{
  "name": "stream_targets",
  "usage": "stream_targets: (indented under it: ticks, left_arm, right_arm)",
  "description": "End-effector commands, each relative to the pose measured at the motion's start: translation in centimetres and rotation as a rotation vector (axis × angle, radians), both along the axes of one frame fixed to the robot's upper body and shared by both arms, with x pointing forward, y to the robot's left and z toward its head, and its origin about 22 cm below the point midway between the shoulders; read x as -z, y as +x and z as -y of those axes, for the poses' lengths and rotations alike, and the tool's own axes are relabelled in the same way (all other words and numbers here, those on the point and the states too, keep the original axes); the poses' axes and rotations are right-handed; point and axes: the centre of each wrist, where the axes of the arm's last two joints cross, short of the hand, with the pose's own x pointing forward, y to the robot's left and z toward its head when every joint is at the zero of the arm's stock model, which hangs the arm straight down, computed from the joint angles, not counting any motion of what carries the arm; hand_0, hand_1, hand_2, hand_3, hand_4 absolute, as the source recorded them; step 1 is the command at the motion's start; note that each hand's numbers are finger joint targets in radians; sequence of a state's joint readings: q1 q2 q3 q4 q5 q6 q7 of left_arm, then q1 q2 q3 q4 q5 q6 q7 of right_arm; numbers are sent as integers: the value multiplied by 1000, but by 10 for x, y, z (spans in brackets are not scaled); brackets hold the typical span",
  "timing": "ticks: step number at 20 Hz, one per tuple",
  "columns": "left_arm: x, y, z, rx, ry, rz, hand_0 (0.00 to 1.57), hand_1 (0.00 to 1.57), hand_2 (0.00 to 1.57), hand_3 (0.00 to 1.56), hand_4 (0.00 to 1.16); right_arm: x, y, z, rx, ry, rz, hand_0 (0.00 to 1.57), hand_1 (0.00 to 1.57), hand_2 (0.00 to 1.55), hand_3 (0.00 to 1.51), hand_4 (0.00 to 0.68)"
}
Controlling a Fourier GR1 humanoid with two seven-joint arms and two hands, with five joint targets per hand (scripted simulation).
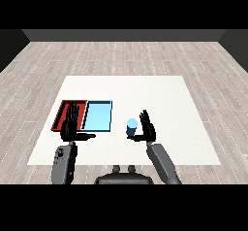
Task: Pick the blue can and put it in the blue box
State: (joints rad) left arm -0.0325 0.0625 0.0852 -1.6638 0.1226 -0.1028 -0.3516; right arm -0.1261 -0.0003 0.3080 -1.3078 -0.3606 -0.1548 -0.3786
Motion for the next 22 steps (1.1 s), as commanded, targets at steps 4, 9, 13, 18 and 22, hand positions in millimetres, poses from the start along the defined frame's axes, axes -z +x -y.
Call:
stream_targets:
  ticks: [4, 9, 13, 18, 22]
  left_arm:
    - [0, 2, -3, -25, 13, -8, 0, 0, 0, 0, 0]
    - [-9, -2, -11, -16, 3, 7, 0, 0, 0, 0, 0]
    - [13, 2, -11, -12, -4, 12, 0, 0, 0, 0, 0]
    - [-4, -14, 3, -9, -9, -9, 0, 0, 0, 0, 0]
    - [1, -9, -22, -17, -24, 1, 0, 0, 0, 0, 0]
  right_arm:
    - [11, 3, -4, -12, 12, -26, 0, 0, 0, 0, 0]
    - [5, 22, -20, -25, 20, -30, 0, 0, 0, 0, 0]
    - [19, 32, -24, -24, 34, -31, 0, 0, 0, 0, 0]
    - [4, 30, -33, -53, 23, -87, 0, 0, 0, 0, 0]
    - [20, 37, -35, -50, 13, -64, 0, 0, 0, 0, 0]
